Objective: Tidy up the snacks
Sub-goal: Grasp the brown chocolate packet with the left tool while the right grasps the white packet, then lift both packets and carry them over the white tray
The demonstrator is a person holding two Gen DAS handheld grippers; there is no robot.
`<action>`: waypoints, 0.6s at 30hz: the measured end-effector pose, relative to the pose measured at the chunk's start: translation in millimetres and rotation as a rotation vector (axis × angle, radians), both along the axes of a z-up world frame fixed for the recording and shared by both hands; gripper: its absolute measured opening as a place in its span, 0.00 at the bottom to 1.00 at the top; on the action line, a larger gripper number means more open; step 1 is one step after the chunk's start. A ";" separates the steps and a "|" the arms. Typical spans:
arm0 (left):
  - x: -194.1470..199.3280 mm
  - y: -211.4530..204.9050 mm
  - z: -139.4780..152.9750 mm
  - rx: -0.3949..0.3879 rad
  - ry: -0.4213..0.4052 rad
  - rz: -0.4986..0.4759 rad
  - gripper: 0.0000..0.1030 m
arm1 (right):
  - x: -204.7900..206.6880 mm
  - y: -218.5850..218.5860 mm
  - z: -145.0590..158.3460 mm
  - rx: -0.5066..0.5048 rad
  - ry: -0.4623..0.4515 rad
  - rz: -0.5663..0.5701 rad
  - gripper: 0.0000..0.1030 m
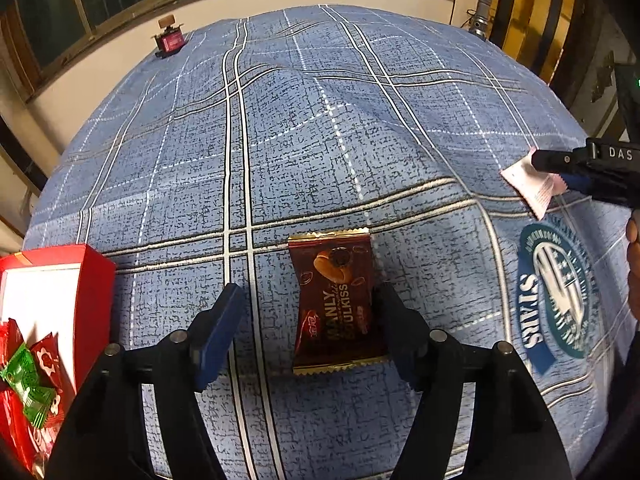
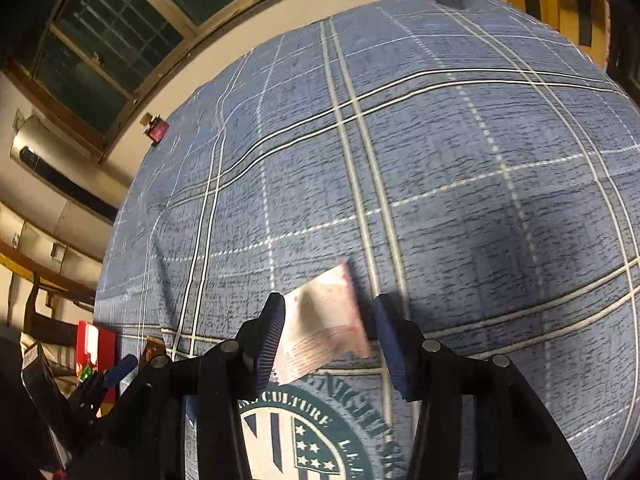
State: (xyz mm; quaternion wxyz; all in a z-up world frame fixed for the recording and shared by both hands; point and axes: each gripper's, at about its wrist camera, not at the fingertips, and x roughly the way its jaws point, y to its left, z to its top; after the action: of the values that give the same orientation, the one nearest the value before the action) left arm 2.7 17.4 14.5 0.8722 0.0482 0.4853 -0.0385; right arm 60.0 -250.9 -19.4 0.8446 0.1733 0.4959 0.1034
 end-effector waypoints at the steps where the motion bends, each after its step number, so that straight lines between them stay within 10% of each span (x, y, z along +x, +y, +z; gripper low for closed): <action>1: -1.4 -0.8 -0.6 0.006 -0.012 -0.006 0.65 | -0.6 6.1 0.0 -0.030 -0.006 0.014 0.48; 7: -7.1 -2.6 -0.1 -0.027 -0.034 -0.034 0.35 | -6.9 37.4 -0.6 -0.230 -0.084 0.058 0.39; 18: -30.5 1.4 13.3 -0.029 -0.113 -0.008 0.33 | -13.3 35.2 8.3 -0.210 -0.138 0.069 0.18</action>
State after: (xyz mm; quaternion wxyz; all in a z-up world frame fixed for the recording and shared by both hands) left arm -27.8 18.8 27.8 0.8987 0.0397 0.4344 -0.0463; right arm 46.7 -215.7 -11.1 0.8861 0.0591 0.4505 0.0914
